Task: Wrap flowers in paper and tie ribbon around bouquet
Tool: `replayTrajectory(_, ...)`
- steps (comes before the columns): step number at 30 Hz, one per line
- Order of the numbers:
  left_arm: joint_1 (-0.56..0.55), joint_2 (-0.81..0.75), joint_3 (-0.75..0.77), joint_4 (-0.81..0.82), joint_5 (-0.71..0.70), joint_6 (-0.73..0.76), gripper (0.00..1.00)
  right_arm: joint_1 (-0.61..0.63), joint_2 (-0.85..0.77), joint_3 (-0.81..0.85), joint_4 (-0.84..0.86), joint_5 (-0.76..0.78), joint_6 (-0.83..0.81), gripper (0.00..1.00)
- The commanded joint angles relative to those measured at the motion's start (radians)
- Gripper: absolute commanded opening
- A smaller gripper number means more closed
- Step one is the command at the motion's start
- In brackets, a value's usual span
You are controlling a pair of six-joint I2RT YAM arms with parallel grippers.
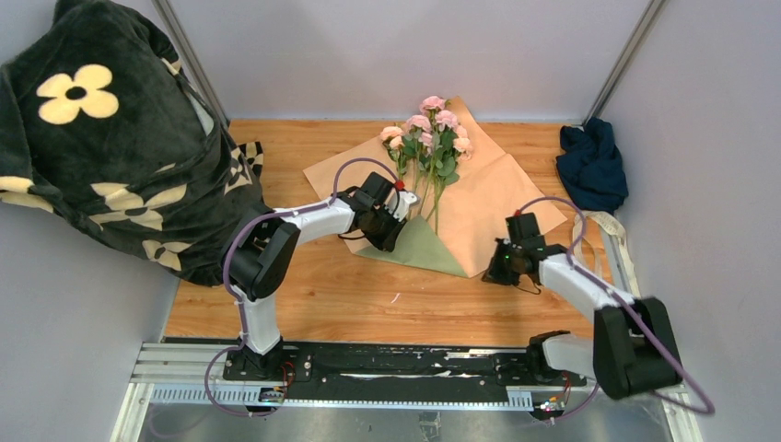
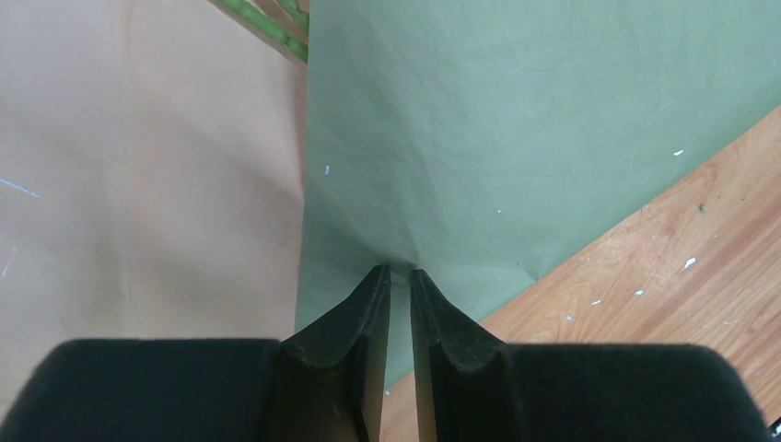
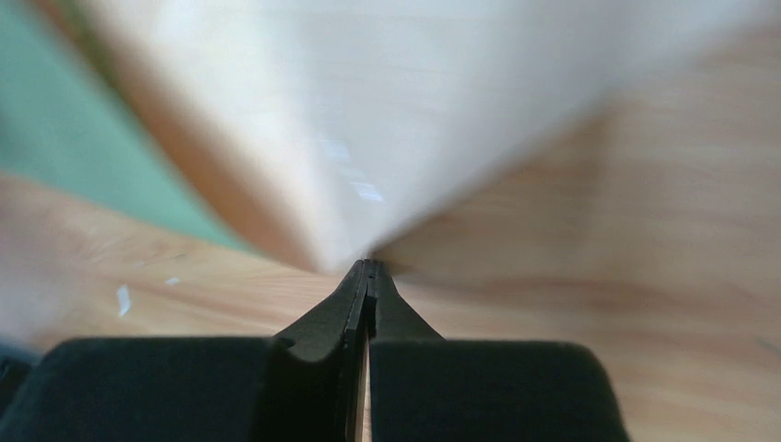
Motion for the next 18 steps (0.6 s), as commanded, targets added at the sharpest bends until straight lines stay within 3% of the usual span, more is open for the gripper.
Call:
replayTrajectory(1, -0.011, 0.059, -0.062, -0.083, -0.013, -0.017, 0.23, -0.035, -0.249, 0.046, -0.296, 0.267, 0.07, 0.0)
replayTrajectory(3, -0.012, 0.056, -0.063, -0.082, -0.011, -0.021, 0.23, -0.026, -0.321, 0.054, -0.346, 0.25, 0.188, 0.02)
replayTrajectory(5, -0.011, 0.054, -0.068, -0.08, -0.004, -0.028, 0.23, 0.028, -0.378, -0.003, -0.284, 0.172, 0.368, 0.16)
replayTrajectory(7, -0.012, 0.052, -0.069, -0.079, 0.004, -0.032, 0.24, 0.153, -0.37, -0.073, -0.175, 0.166, 0.617, 0.4)
replayTrajectory(9, -0.012, 0.047, -0.068, -0.08, 0.003, -0.032, 0.24, 0.292, -0.32, -0.09, -0.079, 0.252, 0.772, 0.65)
replayTrajectory(10, -0.012, 0.043, -0.07, -0.081, 0.003, -0.03, 0.25, 0.338, -0.28, -0.074, -0.038, 0.285, 0.813, 0.71)
replayTrajectory(15, -0.011, 0.042, -0.066, -0.082, 0.009, -0.034, 0.25, 0.377, -0.06, -0.024, 0.09, 0.259, 0.861, 0.76)
replayTrajectory(18, -0.011, 0.043, -0.067, -0.083, 0.003, -0.033, 0.25, 0.377, 0.034, -0.062, 0.2, 0.225, 0.907, 0.65)
